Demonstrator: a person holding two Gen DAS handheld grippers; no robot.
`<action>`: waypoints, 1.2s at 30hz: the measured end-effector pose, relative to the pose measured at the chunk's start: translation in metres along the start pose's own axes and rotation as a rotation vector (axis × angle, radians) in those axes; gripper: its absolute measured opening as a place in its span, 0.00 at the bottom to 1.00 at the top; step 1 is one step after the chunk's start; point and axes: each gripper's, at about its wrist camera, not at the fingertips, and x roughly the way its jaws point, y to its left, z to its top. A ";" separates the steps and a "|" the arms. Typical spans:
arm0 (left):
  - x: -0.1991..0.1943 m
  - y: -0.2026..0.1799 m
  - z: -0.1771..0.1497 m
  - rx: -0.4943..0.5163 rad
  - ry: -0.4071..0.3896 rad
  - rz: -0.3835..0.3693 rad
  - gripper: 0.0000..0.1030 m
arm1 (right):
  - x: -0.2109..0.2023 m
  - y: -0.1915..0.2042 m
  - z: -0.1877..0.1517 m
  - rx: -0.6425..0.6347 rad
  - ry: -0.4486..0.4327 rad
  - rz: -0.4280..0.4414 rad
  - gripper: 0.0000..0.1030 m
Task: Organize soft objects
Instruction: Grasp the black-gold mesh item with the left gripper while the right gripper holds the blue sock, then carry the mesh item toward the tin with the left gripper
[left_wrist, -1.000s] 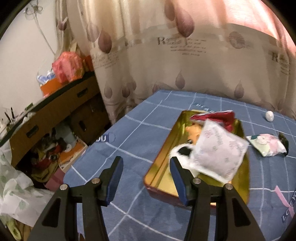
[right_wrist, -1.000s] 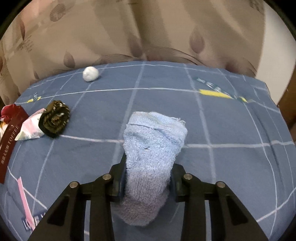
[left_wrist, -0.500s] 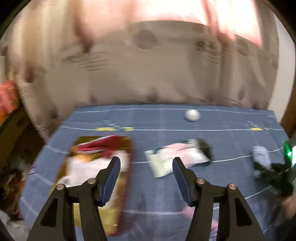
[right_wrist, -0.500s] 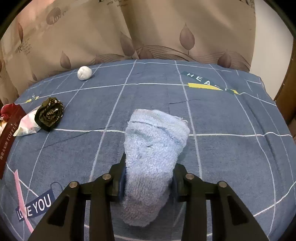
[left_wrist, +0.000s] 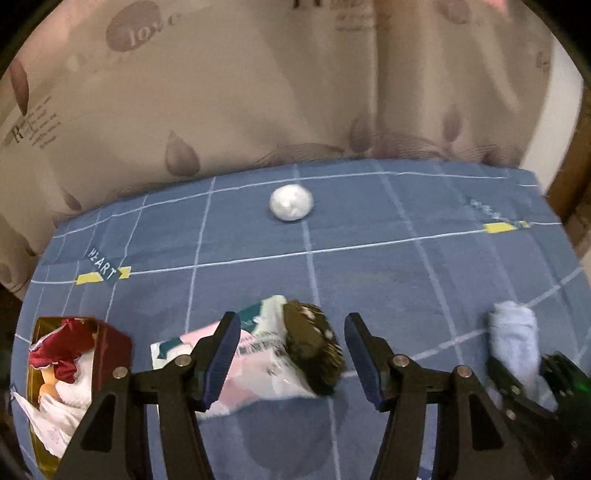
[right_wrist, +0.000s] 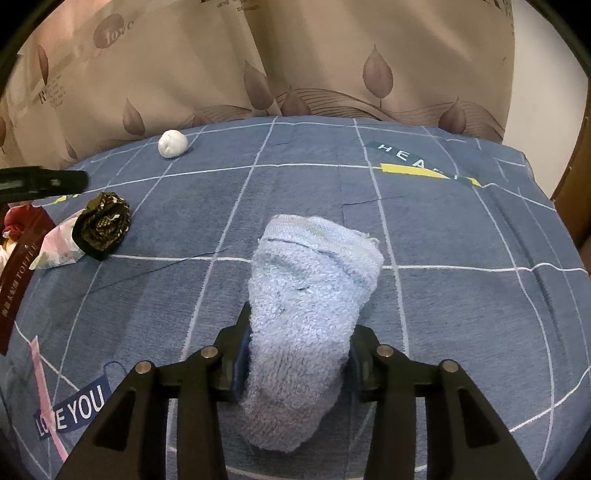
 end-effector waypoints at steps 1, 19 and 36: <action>0.007 0.001 0.000 -0.013 0.021 -0.013 0.58 | 0.000 0.000 0.000 0.002 0.000 0.004 0.41; 0.024 -0.037 -0.031 0.025 0.070 -0.133 0.36 | 0.001 -0.001 0.001 0.004 0.001 0.038 0.48; 0.022 -0.035 -0.031 -0.008 0.027 -0.145 0.22 | 0.002 0.001 0.002 -0.015 0.006 0.040 0.53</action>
